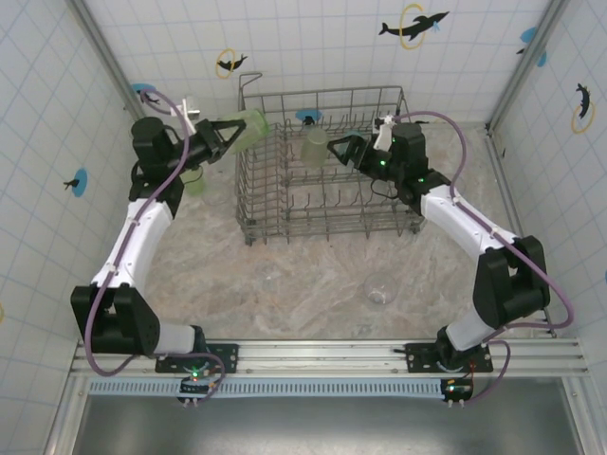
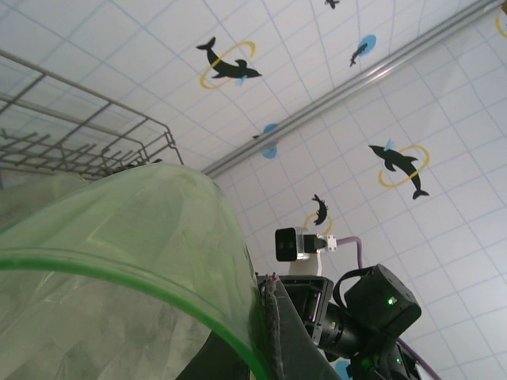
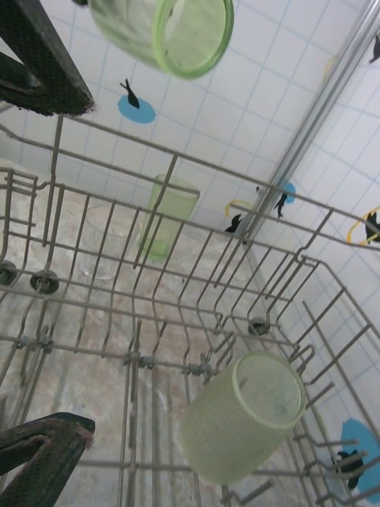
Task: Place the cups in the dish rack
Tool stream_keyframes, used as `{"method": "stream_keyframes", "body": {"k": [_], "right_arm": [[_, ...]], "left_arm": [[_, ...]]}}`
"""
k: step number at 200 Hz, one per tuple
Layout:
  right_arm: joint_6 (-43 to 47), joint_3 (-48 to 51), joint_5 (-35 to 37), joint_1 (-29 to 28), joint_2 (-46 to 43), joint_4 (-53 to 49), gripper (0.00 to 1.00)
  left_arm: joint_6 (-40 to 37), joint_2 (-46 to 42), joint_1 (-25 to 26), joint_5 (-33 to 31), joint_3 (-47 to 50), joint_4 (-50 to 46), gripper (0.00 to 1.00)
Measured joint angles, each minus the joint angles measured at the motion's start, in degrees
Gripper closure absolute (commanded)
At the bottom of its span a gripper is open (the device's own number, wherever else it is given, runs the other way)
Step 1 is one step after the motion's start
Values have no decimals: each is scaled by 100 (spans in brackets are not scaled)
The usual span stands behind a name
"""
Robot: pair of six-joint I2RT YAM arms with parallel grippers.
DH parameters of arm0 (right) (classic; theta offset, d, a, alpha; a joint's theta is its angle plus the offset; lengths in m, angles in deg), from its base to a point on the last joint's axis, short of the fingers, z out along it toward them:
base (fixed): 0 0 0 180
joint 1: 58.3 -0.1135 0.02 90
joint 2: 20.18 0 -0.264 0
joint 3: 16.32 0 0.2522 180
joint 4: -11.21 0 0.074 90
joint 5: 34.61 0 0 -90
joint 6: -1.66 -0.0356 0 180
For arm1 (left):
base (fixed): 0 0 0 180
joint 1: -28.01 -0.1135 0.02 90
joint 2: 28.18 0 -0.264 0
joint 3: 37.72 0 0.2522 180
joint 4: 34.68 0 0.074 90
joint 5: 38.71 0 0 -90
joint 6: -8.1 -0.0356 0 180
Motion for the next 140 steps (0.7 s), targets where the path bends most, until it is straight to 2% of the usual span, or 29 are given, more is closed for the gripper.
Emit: {"method": "stream_keyframes", "body": {"k": [85, 140], "right_arm": [[-953, 284, -879, 2, 149, 1580, 0], [-1784, 420, -1134, 2, 463, 2474, 0]], "left_arm": [[531, 859, 903, 70, -90, 907, 100], [894, 1207, 1353, 223, -90, 1714, 100]]}}
